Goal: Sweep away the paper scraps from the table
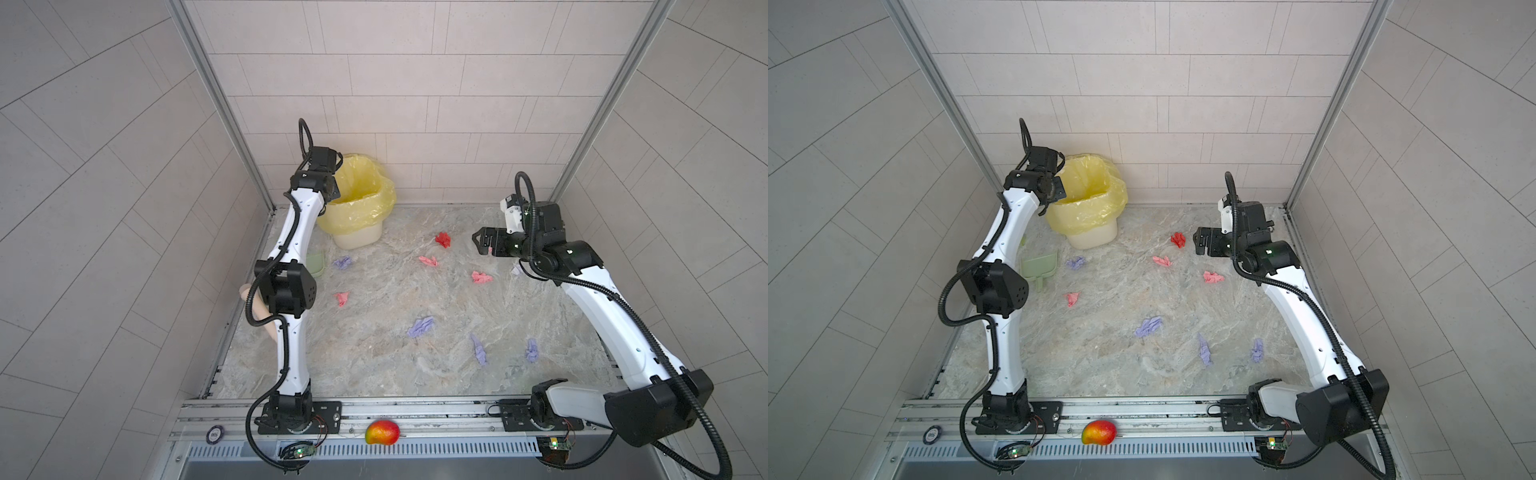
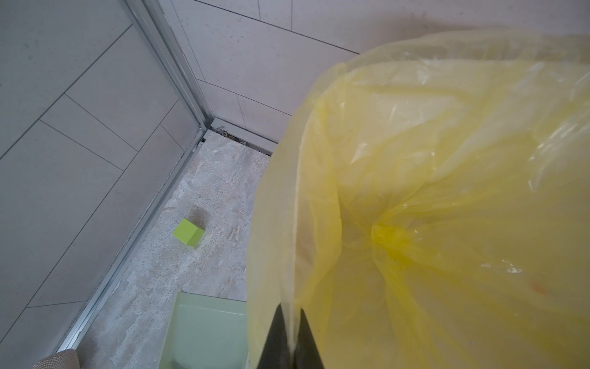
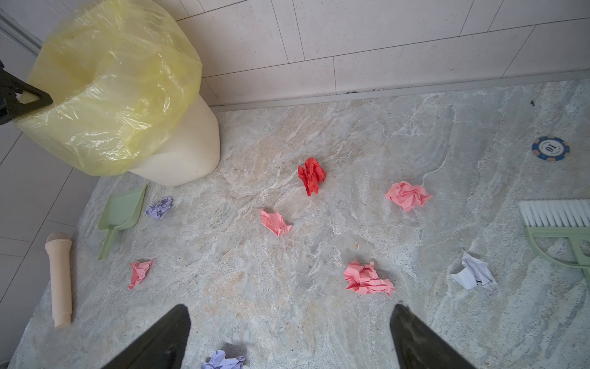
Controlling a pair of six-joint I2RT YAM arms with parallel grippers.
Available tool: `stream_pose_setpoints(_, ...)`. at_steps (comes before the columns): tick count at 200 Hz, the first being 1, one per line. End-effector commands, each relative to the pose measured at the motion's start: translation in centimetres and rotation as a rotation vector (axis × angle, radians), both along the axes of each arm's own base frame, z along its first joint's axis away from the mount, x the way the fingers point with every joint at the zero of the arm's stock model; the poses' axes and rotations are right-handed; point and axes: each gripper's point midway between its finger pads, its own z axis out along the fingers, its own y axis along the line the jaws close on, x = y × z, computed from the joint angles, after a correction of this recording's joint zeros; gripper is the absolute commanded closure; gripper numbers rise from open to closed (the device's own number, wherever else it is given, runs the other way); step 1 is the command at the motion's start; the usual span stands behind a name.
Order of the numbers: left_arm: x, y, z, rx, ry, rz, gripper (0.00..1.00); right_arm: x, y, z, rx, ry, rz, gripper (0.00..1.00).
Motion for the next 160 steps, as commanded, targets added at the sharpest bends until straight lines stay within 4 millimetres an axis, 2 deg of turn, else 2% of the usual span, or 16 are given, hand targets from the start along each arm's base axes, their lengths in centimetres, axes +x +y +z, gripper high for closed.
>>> stream_pose_setpoints(1,-1.0,1.9,2.7,0.032,-0.064,0.067,1.0,-0.1,-0.3,1.2,0.012,-0.036,-0.017,0.0)
stream_pose_setpoints(26,-1.0,2.0,3.0,0.029,-0.074,0.067,0.99,0.0,-0.3,1.0,0.015,-0.029,-0.018,0.01)
stream_pose_setpoints(58,-1.1,1.7,3.4,0.012,-0.087,0.06,0.7,0.1,-0.4,0.7,0.009,-0.018,-0.024,0.01)
stream_pose_setpoints(91,-1.5,1.2,4.6,-0.008,-0.12,0.046,0.51,0.1,-1.1,0.3,-0.018,-0.004,-0.04,0.01)
stream_pose_setpoints(112,-2.1,0.5,6.3,-0.012,-0.157,0.018,0.41,0.3,-3.0,-0.5,-0.019,0.031,-0.084,0.01)
stream_pose_setpoints(138,-3.4,-1.4,8.1,-0.002,-0.186,-0.053,0.32,0.7,-6.8,-2.4,-0.028,0.1,-0.153,0.01)
stream_pose_setpoints(160,-5.2,-3.6,8.3,0.006,-0.179,-0.128,0.26,1.0,-10.2,-4.5,-0.068,0.172,-0.223,0.01)
